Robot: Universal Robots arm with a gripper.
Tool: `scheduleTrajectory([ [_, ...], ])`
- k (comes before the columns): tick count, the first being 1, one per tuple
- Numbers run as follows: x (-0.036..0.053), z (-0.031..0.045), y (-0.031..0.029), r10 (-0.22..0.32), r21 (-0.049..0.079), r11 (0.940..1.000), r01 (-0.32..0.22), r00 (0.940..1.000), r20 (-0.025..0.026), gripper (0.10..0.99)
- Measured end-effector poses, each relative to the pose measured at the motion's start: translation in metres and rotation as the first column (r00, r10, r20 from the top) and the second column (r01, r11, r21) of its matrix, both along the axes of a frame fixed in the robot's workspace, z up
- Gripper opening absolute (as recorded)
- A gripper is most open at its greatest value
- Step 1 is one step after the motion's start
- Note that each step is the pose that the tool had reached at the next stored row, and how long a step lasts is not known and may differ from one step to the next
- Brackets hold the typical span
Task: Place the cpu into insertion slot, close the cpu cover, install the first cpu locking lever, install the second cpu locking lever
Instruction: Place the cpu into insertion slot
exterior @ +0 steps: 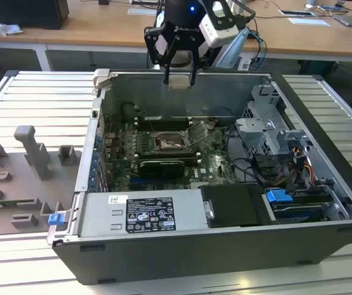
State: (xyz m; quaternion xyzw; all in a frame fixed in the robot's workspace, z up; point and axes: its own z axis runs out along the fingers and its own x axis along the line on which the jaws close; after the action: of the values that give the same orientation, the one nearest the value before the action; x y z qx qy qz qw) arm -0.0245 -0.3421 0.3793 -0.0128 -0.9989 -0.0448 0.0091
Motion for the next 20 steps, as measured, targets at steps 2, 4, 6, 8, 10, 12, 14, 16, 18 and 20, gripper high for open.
scheduleTrajectory([
  [2,0.0,0.0,0.0,-0.004,0.0,1.0,0.004,1.0,0.0,0.537],
  [4,0.0,0.0,0.0,-0.011,0.0,0.9999,0.011,0.9999,0.0,0.537],
  [6,0.0,0.0,0.0,-0.02,0.0,0.9998,0.02,0.9998,0.0,0.537],
  [8,0.0,0.0,0.0,-0.028,0.0,0.9996,0.028,0.9996,0.0,0.537],
  [10,0.0,0.0,0.0,-0.034,0.0,0.9994,0.034,0.9994,0.0,0.537],
  [12,0.0,0.0,0.0,-0.039,0.0,0.9993,0.039,0.9993,0.0,0.537],
  [14,0.0,0.0,0.0,-0.048,0.0,0.9989,0.048,0.9989,0.0,0.537],
  [16,0.0,0.0,0.0,-0.054,0.0,0.9985,0.054,0.9985,0.0,0.537],
  [18,0.0,0.0,0.0,-0.061,0.0,0.9981,0.061,0.9981,0.0,0.537],
  [20,0.0,0.0,0.0,-0.068,0.0,0.9977,0.068,0.9977,-0.0001,0.537],
])
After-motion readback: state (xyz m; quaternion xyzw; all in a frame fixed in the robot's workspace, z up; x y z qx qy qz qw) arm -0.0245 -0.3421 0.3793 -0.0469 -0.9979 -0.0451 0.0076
